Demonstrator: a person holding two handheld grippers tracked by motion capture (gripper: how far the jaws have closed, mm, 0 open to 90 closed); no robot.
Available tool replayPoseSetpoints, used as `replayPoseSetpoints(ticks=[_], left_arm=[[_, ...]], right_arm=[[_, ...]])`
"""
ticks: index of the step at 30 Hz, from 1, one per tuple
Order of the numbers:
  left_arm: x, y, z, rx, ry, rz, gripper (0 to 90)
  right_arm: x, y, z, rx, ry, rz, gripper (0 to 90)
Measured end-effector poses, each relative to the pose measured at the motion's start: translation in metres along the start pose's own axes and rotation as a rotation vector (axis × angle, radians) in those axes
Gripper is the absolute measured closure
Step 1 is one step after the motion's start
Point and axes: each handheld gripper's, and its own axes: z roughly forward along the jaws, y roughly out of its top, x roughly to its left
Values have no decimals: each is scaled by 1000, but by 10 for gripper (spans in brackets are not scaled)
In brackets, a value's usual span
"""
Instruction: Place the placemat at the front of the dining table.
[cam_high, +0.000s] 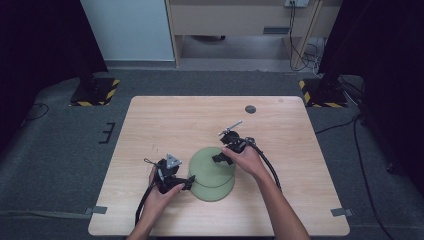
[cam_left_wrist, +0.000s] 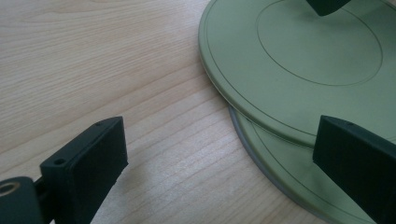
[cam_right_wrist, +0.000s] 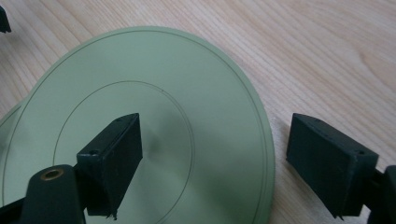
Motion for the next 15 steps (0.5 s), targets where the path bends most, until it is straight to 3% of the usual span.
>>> replayPoseSetpoints(ticks=[10, 15], left_arm=[[-4, -3, 1, 10, -17, 7, 24], [-8, -3, 4, 15, 2, 22, 14]], right_arm=[[1, -2, 5, -1, 35, -5, 192], [3, -2, 4, 9, 41, -10, 196]])
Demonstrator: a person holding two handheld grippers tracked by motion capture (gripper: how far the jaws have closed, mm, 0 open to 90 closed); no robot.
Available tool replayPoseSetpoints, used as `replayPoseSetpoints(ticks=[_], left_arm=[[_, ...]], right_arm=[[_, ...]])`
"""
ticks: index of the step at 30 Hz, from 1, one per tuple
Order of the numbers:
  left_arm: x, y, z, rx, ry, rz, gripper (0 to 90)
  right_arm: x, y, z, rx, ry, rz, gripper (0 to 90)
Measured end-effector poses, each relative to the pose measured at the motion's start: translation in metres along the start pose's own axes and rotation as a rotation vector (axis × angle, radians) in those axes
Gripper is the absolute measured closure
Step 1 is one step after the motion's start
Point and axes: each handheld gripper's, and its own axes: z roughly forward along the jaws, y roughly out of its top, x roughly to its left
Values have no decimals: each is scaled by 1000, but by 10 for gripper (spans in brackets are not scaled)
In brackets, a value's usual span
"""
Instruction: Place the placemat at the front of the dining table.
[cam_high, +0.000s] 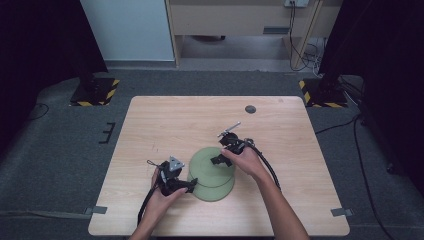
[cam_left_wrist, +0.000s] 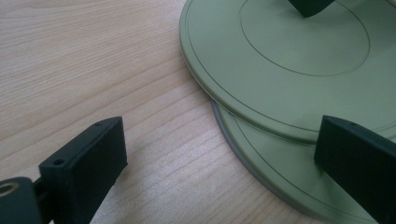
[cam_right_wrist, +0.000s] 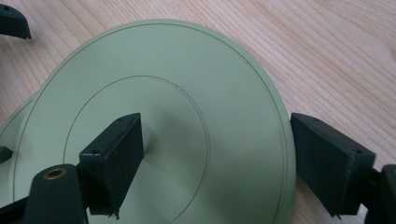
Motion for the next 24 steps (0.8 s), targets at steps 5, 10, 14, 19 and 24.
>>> replayPoseSetpoints(ticks=[5, 10, 14, 19, 24], left_arm=[[-2, 0, 0, -5, 24, 10, 1], [-2, 0, 0, -5, 24, -4, 0], [-2, 0, 1, -3, 24, -8, 0], [-1, 1, 1, -1, 24, -14, 0], [-1, 2, 2, 1, 27, -21, 0]], right_arm=[[0, 0, -6, -3, 3, -1, 211], [1, 2, -17, -33, 18, 7, 220], [4, 3, -25, -45, 21, -13, 227], [9, 2, -32, -47, 12, -35, 228], [13, 3, -37, -51, -9, -63, 273]])
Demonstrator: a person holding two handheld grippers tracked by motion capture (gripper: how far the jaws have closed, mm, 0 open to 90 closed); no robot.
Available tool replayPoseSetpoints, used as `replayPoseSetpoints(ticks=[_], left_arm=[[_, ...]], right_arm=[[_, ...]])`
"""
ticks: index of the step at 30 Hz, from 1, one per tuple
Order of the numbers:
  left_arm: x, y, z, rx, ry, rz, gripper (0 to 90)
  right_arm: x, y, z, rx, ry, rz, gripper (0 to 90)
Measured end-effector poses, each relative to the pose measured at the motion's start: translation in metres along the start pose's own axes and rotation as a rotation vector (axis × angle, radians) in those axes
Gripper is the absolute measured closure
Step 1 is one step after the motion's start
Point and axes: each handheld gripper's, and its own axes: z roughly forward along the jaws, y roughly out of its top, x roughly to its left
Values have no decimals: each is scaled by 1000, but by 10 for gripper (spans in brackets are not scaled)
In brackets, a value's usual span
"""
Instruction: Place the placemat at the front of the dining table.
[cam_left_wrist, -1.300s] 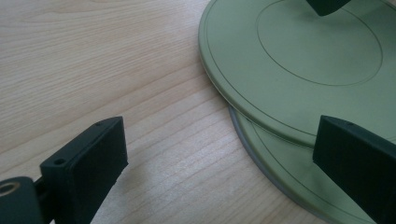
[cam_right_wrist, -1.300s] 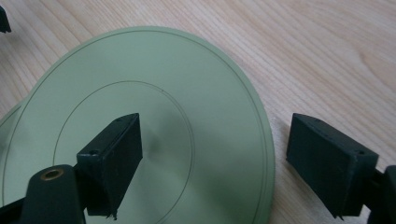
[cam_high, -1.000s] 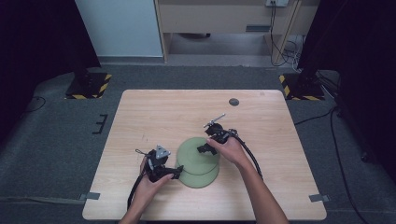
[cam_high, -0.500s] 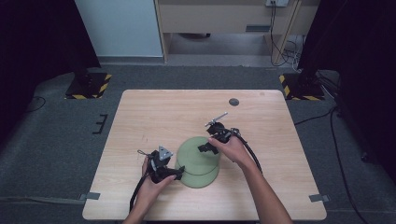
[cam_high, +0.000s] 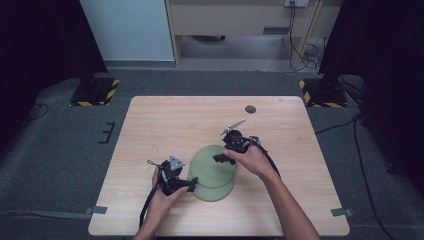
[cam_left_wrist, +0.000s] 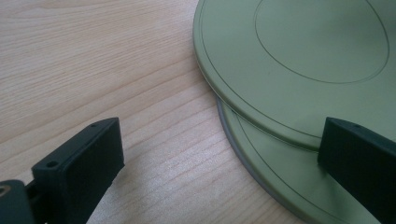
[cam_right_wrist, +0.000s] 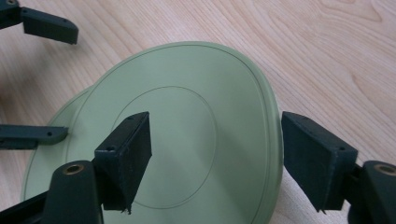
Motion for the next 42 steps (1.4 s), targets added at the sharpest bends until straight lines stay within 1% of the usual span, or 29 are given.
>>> replayPoseSetpoints(ticks=[2, 4, 9, 12, 13, 14, 15, 17, 19, 20, 21, 22, 26, 27, 31, 33, 34, 35, 36, 39, 41, 42], left_arm=[[0, 0, 0, 0, -3, -2, 0], [0, 0, 0, -1, -3, -4, 0], [0, 1, 0, -1, 0, -4, 0], [0, 1, 0, -1, 1, -5, 0], [0, 1, 0, -1, 1, -5, 0], [0, 1, 0, -2, 3, -5, 0], [0, 1, 0, -2, 3, -5, 0], [0, 1, 0, -2, 3, -5, 0], [0, 0, 0, -4, 3, -7, 0], [0, 0, 0, -4, 3, -7, 0], [0, 0, 0, -5, 5, -6, 0], [0, 0, 0, -5, 5, -5, 0], [0, 0, 0, -5, 5, -4, 0], [0, 0, 0, -7, 7, -2, 0], [-2, -1, 0, -9, 16, -1, 0], [-2, -1, 0, -10, 18, 1, 0], [-2, -1, 0, -11, 18, 1, 0], [-2, -1, 0, -11, 18, 1, 0], [-2, -2, 0, -12, 19, 2, 0], [-2, -2, 0, -15, 19, 1, 0], [-2, -3, 0, -18, 17, -5, 0], [-2, -3, 0, -19, 17, -5, 0]], right_arm=[[1, 0, -3, -10, -1, -18, 304], [2, 0, -6, -22, 2, -21, 342], [4, -2, -15, -38, 18, -60, 462], [7, -3, -18, -32, 24, -86, 533], [7, -3, -18, -32, 24, -86, 533], [10, -3, -18, -10, 35, -95, 589], [11, -4, -18, -1, 30, -105, 605], [11, -5, -16, 10, 3, -129, 661], [9, -4, -17, -2, -14, -122, 736], [9, -4, -17, -2, -14, -122, 736], [8, -3, -18, -15, -25, -103, 814], [7, -3, -18, -17, -34, -104, 835], [9, -2, -17, -9, -50, -104, 844], [9, -1, -16, -11, -66, -103, 847], [11, 1, -18, -25, -93, -112, 852], [11, 1, -18, -27, -97, -112, 853], [12, 3, -19, -35, -113, -116, 854], [12, 3, -19, -35, -113, -116, 854], [12, 6, -22, -34, -129, -118, 855], [13, 9, -25, -42, -129, -117, 855], [15, 13, -32, -61, -128, -124, 856], [16, 14, -35, -68, -123, -119, 856]])
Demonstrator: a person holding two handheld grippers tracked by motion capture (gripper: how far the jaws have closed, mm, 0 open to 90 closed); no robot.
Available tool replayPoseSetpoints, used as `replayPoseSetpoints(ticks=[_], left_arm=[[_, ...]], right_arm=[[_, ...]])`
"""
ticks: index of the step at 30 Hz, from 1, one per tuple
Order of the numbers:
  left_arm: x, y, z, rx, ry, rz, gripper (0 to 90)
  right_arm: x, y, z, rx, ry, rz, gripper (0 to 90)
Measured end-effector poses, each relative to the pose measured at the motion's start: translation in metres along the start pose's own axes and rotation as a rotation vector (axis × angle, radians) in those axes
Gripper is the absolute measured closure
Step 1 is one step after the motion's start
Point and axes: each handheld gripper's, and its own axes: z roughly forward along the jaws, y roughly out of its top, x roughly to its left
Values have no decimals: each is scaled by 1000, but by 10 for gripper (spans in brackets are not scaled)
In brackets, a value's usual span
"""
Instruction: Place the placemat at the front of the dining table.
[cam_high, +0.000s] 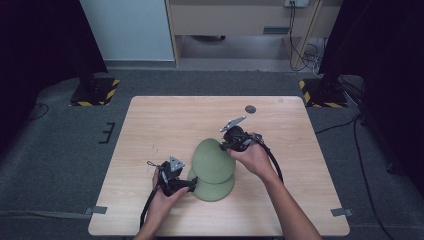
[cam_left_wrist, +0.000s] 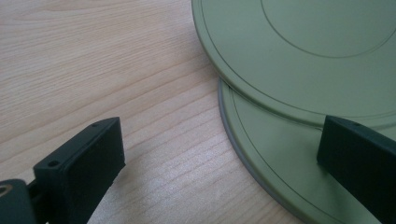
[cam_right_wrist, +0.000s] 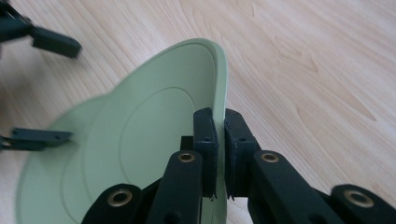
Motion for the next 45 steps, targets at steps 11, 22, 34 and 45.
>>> replayPoseSetpoints(ticks=[11, 22, 34, 45], left_arm=[[-1, -4, -1, -20, 8, -10, 0], [3, -2, -2, -26, -1, -37, 20], [50, -3, -25, -69, 87, -116, 20], [81, -13, -28, -32, 174, -162, 21]], right_arm=[[0, 13, -22, -52, 8, 10, 857], [-6, 20, -33, -73, 9, 24, 857], [-6, 26, -33, -81, 3, 14, 857], [-9, 29, -32, -79, 2, 30, 857]])
